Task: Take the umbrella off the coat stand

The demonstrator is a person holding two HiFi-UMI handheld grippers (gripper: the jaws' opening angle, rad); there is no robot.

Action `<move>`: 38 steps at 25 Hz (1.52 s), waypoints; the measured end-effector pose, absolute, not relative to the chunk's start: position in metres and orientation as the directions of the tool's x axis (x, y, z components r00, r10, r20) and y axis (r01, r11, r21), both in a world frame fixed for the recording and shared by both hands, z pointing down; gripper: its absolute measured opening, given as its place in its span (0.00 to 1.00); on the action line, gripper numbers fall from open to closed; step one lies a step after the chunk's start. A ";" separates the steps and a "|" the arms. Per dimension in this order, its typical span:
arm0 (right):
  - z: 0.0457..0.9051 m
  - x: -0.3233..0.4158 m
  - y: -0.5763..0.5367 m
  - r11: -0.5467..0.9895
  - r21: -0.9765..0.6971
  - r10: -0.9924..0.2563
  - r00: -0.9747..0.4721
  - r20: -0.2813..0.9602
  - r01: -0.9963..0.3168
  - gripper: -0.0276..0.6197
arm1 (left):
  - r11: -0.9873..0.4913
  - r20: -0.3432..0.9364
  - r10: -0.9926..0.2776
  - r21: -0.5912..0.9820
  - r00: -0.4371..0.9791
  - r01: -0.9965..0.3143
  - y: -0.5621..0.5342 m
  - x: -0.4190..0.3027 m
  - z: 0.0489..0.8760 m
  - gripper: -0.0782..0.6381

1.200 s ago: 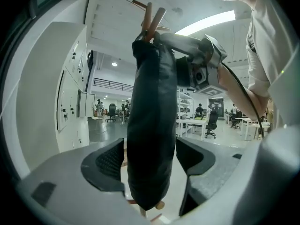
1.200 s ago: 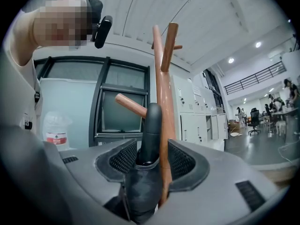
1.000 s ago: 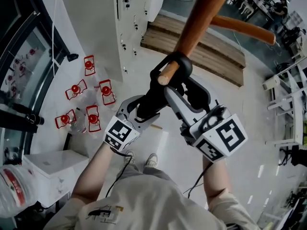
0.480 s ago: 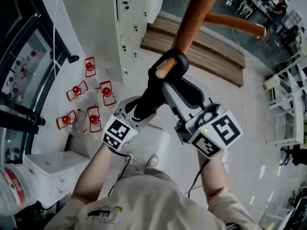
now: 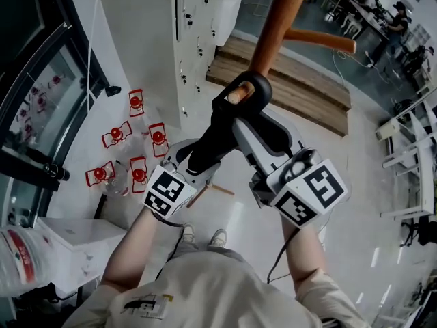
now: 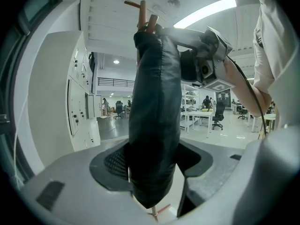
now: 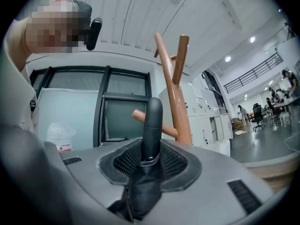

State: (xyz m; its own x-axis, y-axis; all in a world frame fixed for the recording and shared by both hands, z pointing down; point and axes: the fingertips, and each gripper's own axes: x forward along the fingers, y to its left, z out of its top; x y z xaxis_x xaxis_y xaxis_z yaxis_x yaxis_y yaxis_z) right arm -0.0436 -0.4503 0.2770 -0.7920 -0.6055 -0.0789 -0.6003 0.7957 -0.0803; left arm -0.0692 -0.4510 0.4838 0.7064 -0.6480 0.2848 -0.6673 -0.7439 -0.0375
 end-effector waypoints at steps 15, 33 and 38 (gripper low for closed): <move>0.209 -0.062 -0.392 0.854 0.006 -0.508 -0.838 -0.201 -0.519 0.23 | -0.718 0.246 -0.691 -0.126 0.679 -0.685 -0.407 -0.096 0.408 0.51; 0.163 -0.022 -0.337 0.847 0.078 -0.479 -0.819 -0.316 -0.526 0.24 | -0.733 0.256 -0.680 -0.267 0.687 -0.625 -0.373 -0.075 0.356 0.51; 0.165 0.002 -0.332 0.819 0.080 -0.520 -0.794 -0.315 -0.568 0.24 | -0.769 0.261 -0.638 -0.269 0.724 -0.580 -0.370 -0.050 0.358 0.51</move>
State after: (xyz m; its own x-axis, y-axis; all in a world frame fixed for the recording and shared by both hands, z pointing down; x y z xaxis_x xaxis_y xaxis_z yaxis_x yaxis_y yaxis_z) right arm 0.0023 -0.3319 0.1652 -0.7941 -0.5198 -0.3150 -0.5679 0.8192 0.0801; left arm -0.0501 -0.3702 0.3583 0.7241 -0.6382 0.2614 -0.5803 -0.7686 -0.2692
